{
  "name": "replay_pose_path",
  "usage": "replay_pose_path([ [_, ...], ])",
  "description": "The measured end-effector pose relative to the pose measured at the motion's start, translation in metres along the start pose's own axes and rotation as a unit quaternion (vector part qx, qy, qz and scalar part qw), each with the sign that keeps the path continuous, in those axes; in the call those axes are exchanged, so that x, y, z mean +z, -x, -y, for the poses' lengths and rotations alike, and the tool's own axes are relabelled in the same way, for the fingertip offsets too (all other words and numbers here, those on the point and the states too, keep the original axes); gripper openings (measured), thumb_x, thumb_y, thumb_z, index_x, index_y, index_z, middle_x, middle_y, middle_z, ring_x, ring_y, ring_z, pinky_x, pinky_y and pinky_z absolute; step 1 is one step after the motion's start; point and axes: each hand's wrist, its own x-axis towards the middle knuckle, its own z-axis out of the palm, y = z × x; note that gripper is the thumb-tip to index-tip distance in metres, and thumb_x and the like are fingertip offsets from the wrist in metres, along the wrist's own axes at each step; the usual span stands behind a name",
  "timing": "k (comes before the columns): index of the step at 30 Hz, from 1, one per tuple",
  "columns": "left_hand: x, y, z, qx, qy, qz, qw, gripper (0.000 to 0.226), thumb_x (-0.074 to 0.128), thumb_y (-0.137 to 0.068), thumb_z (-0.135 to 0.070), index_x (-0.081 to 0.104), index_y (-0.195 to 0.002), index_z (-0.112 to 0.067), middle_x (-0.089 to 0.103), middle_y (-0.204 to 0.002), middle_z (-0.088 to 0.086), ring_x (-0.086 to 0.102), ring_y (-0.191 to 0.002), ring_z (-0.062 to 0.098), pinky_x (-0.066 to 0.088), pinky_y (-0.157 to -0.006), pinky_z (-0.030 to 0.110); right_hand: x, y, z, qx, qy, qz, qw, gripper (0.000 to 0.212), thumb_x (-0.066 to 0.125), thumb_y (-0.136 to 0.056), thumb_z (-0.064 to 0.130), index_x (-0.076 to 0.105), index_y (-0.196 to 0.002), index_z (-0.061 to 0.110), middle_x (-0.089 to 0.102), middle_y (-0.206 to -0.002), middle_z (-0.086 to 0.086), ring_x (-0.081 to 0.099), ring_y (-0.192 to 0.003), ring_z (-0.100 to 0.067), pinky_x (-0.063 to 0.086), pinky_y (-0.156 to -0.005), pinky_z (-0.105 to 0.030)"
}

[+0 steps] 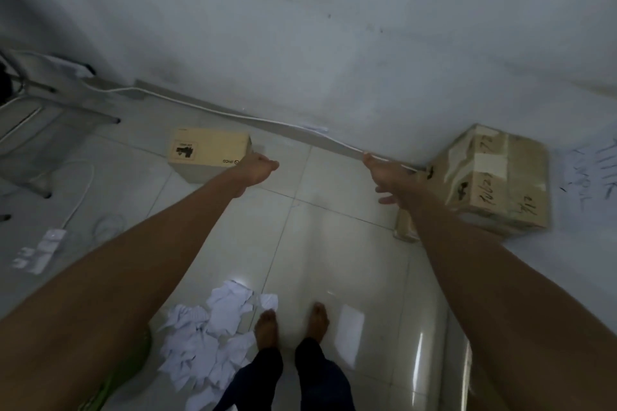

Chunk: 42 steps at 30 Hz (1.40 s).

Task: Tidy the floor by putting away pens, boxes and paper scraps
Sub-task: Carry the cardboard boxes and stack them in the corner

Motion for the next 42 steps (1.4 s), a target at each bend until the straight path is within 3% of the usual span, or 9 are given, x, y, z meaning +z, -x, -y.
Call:
replay_pose_path([
  [4,-0.028,-0.013,0.021,-0.021,0.035,-0.027,0.999,0.023,0.051,-0.097,-0.022,0.049,-0.117,-0.01,0.052,-0.103,0.006,0.049,-0.085,0.017,0.038,-0.08,0.025,0.03,-0.017,0.015,-0.003,0.026,0.028,0.999,0.092,0.042,-0.082,0.074,0.029,-0.148,0.01,0.04,-0.145,-0.007,0.051,-0.106,-0.024,0.05,-0.079,-0.038],
  [7,-0.049,-0.026,0.033,-0.035,0.051,-0.054,0.997,0.024,0.051,-0.096,-0.023,0.05,-0.115,-0.009,0.051,-0.124,0.012,0.044,-0.103,0.021,0.033,-0.087,0.028,0.048,-0.038,0.03,-0.015,0.044,0.032,0.998,0.089,0.043,-0.084,0.071,0.033,-0.146,0.008,0.045,-0.138,-0.008,0.052,-0.104,-0.024,0.052,-0.084,-0.04],
  [9,-0.06,-0.032,0.041,-0.058,0.062,-0.07,0.994,0.04,0.051,-0.096,-0.025,0.047,-0.13,-0.003,0.047,-0.137,0.013,0.044,-0.118,0.027,0.032,-0.093,0.032,0.061,-0.053,0.04,-0.017,0.062,0.04,0.997,0.088,0.044,-0.085,0.069,0.033,-0.145,0.007,0.046,-0.137,-0.01,0.053,-0.106,-0.025,0.052,-0.086,-0.042],
  [14,-0.08,-0.054,0.06,-0.086,0.083,-0.1,0.988,0.044,0.049,-0.096,-0.022,0.043,-0.136,-0.005,0.045,-0.141,0.011,0.04,-0.128,0.029,0.031,-0.096,0.035,0.093,-0.084,0.064,-0.037,0.094,0.07,0.992,0.092,0.045,-0.082,0.073,0.031,-0.147,0.009,0.04,-0.146,-0.009,0.049,-0.123,-0.03,0.053,-0.083,-0.041],
  [19,-0.097,-0.077,0.074,-0.109,0.108,-0.121,0.981,0.043,0.046,-0.097,-0.016,0.041,-0.139,-0.006,0.045,-0.141,0.01,0.04,-0.128,0.028,0.029,-0.089,0.031,0.118,-0.112,0.087,-0.047,0.126,0.096,0.986,0.095,0.043,-0.08,0.075,0.029,-0.147,0.008,0.038,-0.147,-0.012,0.047,-0.126,-0.032,0.052,-0.089,-0.044],
  [27,-0.138,-0.137,0.084,-0.114,0.13,-0.12,0.978,0.043,0.047,-0.095,-0.014,0.042,-0.137,-0.005,0.048,-0.138,0.01,0.044,-0.118,0.026,0.031,-0.089,0.029,0.164,-0.164,0.133,-0.059,0.147,0.095,0.983,0.091,0.045,-0.079,0.076,0.035,-0.143,0.012,0.045,-0.14,-0.012,0.051,-0.12,-0.031,0.052,-0.078,-0.039],
  [33,-0.176,-0.209,0.098,-0.116,0.127,-0.124,0.977,0.013,0.056,-0.09,-0.017,0.054,-0.102,-0.011,0.052,-0.103,0.006,0.047,-0.094,0.021,0.034,-0.082,0.028,0.212,-0.216,0.161,-0.07,0.166,0.083,0.98,0.088,0.045,-0.078,0.076,0.041,-0.139,0.013,0.047,-0.109,-0.005,0.055,-0.105,-0.027,0.052,-0.069,-0.035],
  [40,-0.194,-0.281,0.135,-0.137,0.118,-0.123,0.976,0.009,0.055,-0.091,-0.015,0.055,-0.081,-0.015,0.054,-0.101,0.005,0.048,-0.094,0.02,0.035,-0.082,0.027,0.268,-0.277,0.179,-0.089,0.206,0.081,0.971,0.088,0.041,-0.083,0.073,0.034,-0.144,0.01,0.047,-0.139,-0.011,0.053,-0.114,-0.029,0.056,-0.083,-0.043],
  [42,-0.191,-0.304,0.151,-0.151,0.122,-0.131,0.972,0.005,0.054,-0.092,-0.014,0.053,-0.087,-0.015,0.054,-0.098,0.005,0.047,-0.093,0.02,0.035,-0.081,0.026,0.284,-0.301,0.18,-0.098,0.226,0.079,0.966,0.087,0.041,-0.086,0.07,0.033,-0.145,0.007,0.044,-0.141,-0.012,0.052,-0.115,-0.029,0.055,-0.083,-0.041],
])
